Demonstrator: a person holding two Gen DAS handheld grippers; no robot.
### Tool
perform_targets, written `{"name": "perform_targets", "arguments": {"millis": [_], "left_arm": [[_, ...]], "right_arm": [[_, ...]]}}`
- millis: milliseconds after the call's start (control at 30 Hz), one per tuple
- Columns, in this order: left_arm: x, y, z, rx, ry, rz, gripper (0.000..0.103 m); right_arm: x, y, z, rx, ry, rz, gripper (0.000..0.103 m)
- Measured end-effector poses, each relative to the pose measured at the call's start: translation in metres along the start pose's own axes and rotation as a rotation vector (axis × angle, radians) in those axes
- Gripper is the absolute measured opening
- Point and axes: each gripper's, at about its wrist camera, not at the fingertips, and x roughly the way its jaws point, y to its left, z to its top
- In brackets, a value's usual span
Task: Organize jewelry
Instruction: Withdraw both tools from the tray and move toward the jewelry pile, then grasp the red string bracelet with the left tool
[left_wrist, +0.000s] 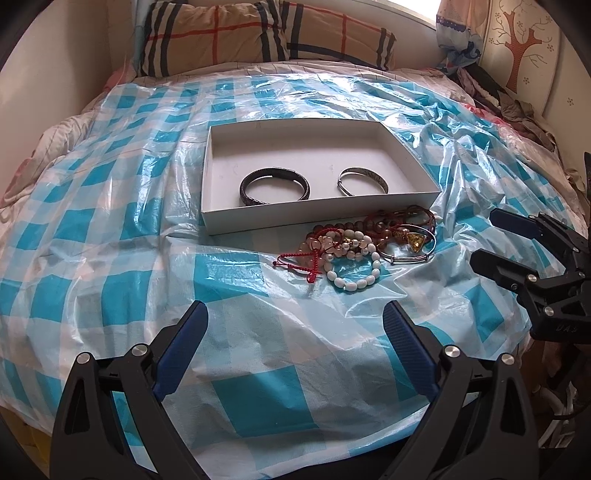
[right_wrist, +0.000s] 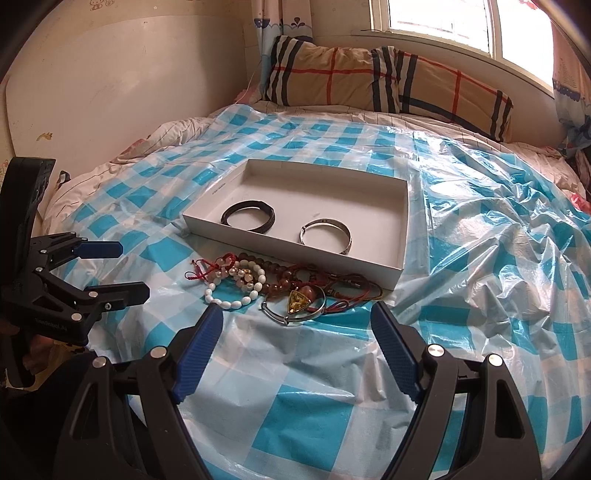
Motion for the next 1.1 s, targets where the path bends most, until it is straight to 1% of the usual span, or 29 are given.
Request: {"name": "perform_targets", "arguments": {"millis": [200, 367, 400, 467, 533, 600, 667, 733, 867, 900, 933, 967, 1100], "left_arm": [[0.004, 0.006, -0.003, -0.014, 0.009, 0.003, 0.092], [0.007, 0.013, -0.004, -0.025, 0.012, 0.005, 0.092], [0.008, 0.014, -0.004, -0.028, 0.013, 0.006, 0.092], [0.009, 0.016, -0.004, -0.032, 0.014, 0.006, 0.092], [0.010, 0.018, -0.004, -0.035, 0.016, 0.007, 0.092], [0.011, 0.019, -0.005, -0.033, 0.016, 0.004, 0.092], [0.012, 0.019, -0.004, -0.027, 0.012, 0.003, 0.092], [0.014, 0.018, -0.003, -0.017, 0.010, -0.001, 0.092], [0.018, 0.012, 0.004, 0.020, -0.001, -0.013, 0.092], [0.020, 0.009, 0.006, 0.039, -0.006, -0.018, 0.092], [0.022, 0.006, 0.008, 0.059, -0.012, -0.021, 0.092], [0.025, 0.002, 0.011, 0.081, -0.017, -0.021, 0.092], [0.042, -0.014, 0.022, 0.178, -0.025, 0.000, 0.092]], "right_arm": [[0.030, 0.011, 0.009, -0.071, 0.037, 0.018, 0.079], [0.055, 0.011, 0.010, -0.110, 0.090, 0.031, 0.079], [0.060, 0.010, 0.010, -0.118, 0.103, 0.031, 0.078], [0.070, 0.010, 0.007, -0.133, 0.132, 0.034, 0.070], [0.077, 0.011, 0.003, -0.148, 0.156, 0.036, 0.052], [0.078, 0.010, 0.000, -0.146, 0.161, 0.047, 0.044], [0.075, 0.008, 0.000, -0.136, 0.153, 0.045, 0.038], [0.071, 0.005, -0.001, -0.118, 0.141, 0.046, 0.030], [0.065, 0.002, -0.003, -0.102, 0.138, 0.047, 0.028], [0.064, 0.002, -0.002, -0.100, 0.136, 0.046, 0.030], [0.063, 0.001, -0.001, -0.097, 0.131, 0.046, 0.038], [0.063, 0.001, -0.001, -0.096, 0.128, 0.046, 0.040], [0.061, -0.001, 0.000, -0.080, 0.125, 0.045, 0.040]]}}
